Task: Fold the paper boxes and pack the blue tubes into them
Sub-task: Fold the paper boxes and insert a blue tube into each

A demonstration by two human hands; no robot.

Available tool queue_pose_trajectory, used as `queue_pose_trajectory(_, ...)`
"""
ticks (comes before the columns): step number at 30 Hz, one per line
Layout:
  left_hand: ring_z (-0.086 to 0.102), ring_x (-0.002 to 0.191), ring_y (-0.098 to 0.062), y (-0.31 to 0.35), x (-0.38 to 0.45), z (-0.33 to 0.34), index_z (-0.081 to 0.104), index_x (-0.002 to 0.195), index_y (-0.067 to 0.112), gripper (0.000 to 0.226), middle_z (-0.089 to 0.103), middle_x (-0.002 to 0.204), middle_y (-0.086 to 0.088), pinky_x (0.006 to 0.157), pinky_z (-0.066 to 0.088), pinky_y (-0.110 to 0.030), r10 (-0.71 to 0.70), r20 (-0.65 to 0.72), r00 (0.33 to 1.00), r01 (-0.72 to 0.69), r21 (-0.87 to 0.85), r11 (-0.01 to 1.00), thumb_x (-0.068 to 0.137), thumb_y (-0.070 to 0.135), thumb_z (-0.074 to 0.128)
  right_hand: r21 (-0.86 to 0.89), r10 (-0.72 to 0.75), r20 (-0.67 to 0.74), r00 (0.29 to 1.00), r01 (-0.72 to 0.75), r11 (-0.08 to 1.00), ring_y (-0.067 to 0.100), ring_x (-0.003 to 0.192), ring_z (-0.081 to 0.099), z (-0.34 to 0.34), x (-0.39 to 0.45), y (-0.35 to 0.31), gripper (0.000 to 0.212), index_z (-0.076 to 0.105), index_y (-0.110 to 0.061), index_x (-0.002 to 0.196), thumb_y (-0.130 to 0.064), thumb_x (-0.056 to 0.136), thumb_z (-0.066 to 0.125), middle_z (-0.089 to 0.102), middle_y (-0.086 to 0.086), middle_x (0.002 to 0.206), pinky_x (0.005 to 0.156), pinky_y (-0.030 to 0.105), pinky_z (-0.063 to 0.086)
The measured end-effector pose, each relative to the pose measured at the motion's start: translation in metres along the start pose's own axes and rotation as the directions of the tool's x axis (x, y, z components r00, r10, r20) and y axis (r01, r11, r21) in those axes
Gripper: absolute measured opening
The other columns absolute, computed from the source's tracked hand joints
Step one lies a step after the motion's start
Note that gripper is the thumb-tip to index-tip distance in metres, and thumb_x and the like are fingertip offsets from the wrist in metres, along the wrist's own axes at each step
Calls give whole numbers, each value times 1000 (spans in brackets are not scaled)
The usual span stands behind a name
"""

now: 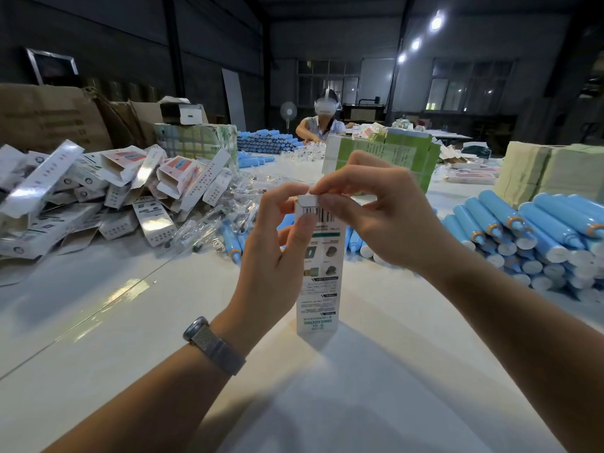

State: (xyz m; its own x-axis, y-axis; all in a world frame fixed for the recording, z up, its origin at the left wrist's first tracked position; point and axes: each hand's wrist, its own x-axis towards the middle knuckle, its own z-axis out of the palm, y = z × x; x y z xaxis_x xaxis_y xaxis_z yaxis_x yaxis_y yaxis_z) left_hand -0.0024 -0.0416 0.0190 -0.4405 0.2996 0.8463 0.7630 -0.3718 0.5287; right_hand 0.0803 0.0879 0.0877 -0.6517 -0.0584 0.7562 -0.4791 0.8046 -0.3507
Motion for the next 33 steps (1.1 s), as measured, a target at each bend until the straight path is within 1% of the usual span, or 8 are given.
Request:
queue_pose_trajectory(2,66,98,-4,1,0,0,43,120,29,25,61,106,22,71,55,-19,-3,7,1000,3,-4,1000,103,11,45,-20,-11,16,1000,11,1000,13,86,61,-3,1,-3,13,71,-18,97,-9,90,66,55,-10,85,76,33,55)
queue_pose_trajectory(6,64,101,-5,3,-1,0,40,122,32,31,61,110,7,71,55,-19,8,15,1000,-8,-12,1000,103,7,46,-96,-43,41,998,47,994,7,82,60,-9,5,-6,12,71,-23,96,-14,90,66,55,-18,84,74,24,52)
queue_pose_trajectory(8,63,103,-5,3,-1,0,40,121,32,32,60,110,14,73,55,-20,9,12,1000,-9,-20,1000,102,6,47,-163,-60,32,998,65,984,8,79,61,-11,6,-7,9,74,-20,95,-15,89,69,57,-16,82,71,21,50)
queue_pose_trajectory(12,64,104,-15,2,-1,0,42,120,33,30,62,106,11,72,56,-23,-30,-1,1000,30,-61,998,100,12,49,-242,-66,22,998,69,968,11,74,62,-11,6,-11,7,76,-21,93,-18,88,72,60,-9,80,67,26,51)
queue_pose_trajectory(17,64,104,-10,4,1,0,43,114,33,27,58,107,31,73,58,-27,-1,21,1000,2,-52,999,99,12,50,-278,-38,72,997,56,959,12,81,64,-16,8,-19,8,75,-23,92,-20,88,68,66,-6,85,68,35,55)
queue_pose_trajectory(23,68,98,-20,4,1,-2,44,113,42,31,63,106,-4,71,62,-41,-82,4,997,82,-98,992,95,19,56,-400,-61,63,996,81,913,12,79,63,-14,7,-26,11,74,-24,89,-26,85,64,67,-9,84,66,41,55)
queue_pose_trajectory(30,72,85,-20,3,0,1,42,107,50,46,67,104,-5,69,60,-37,-113,-13,994,110,-143,984,86,19,69,-409,-24,81,996,56,911,14,79,62,-15,8,-30,7,71,-25,85,-29,86,65,66,-8,82,65,43,54)
queue_pose_trajectory(33,72,83,-21,1,-2,2,42,101,49,41,66,102,-1,69,61,-40,-76,-31,997,71,-135,988,82,32,74,-411,-12,52,999,33,911,15,75,59,-13,8,-34,13,69,-23,77,-33,81,62,63,-10,78,63,42,52)
